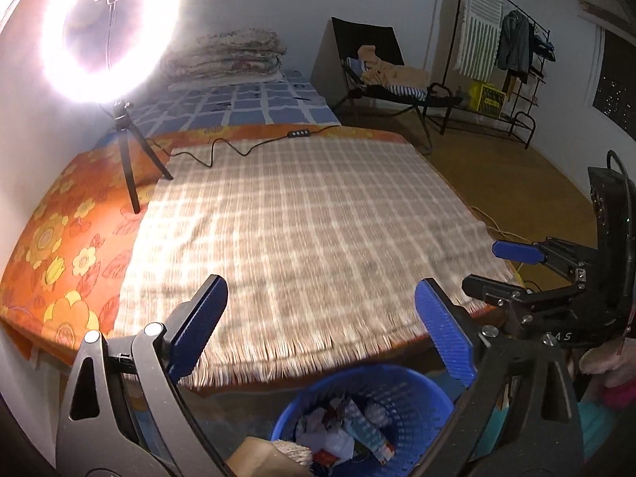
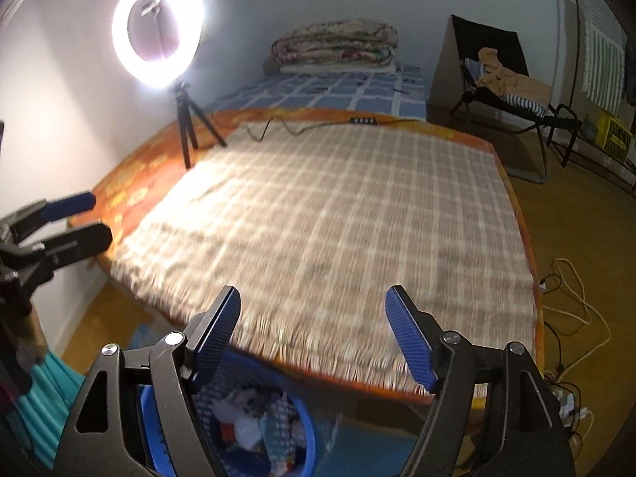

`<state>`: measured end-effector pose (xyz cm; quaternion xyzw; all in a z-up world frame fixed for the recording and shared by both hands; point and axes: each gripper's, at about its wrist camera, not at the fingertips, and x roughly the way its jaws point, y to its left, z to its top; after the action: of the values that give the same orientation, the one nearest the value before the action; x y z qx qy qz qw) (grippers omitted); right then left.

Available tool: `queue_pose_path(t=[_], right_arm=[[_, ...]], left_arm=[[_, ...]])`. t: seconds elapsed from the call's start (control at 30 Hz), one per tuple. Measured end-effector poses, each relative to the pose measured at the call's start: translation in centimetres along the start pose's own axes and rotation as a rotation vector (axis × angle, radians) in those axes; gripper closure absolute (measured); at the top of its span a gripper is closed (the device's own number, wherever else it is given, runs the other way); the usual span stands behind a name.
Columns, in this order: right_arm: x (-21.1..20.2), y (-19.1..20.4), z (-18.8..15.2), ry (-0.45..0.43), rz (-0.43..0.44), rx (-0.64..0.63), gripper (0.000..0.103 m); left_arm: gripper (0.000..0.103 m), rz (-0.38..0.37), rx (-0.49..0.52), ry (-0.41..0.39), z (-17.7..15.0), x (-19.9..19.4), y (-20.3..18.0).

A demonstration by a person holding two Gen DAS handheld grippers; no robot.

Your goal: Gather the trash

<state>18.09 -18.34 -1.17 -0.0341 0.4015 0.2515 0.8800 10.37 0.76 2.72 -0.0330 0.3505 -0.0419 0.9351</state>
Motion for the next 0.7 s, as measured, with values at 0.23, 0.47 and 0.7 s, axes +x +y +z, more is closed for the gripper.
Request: queue_pose_path(t=[0.23,0.47,0.7], right_arm=[[1.8,-1.7,1.3,-0.015,-0.017,0.051,0.026],[4.3,-2.7,1.6,0.033,-0.038,0.054,0.025],[5.4,-2.9,1.4,0.053,-0.022,0.065,0.025]], left_arm=[[0.002,-0.008,-0.036,0.03,1.3,2.6,0.3],[0.001,0.014,-0.061,0.037,1.5,4.9,1.2],[0.001,0.028,-0.085,0.059,1.4,6.2,2.2]])
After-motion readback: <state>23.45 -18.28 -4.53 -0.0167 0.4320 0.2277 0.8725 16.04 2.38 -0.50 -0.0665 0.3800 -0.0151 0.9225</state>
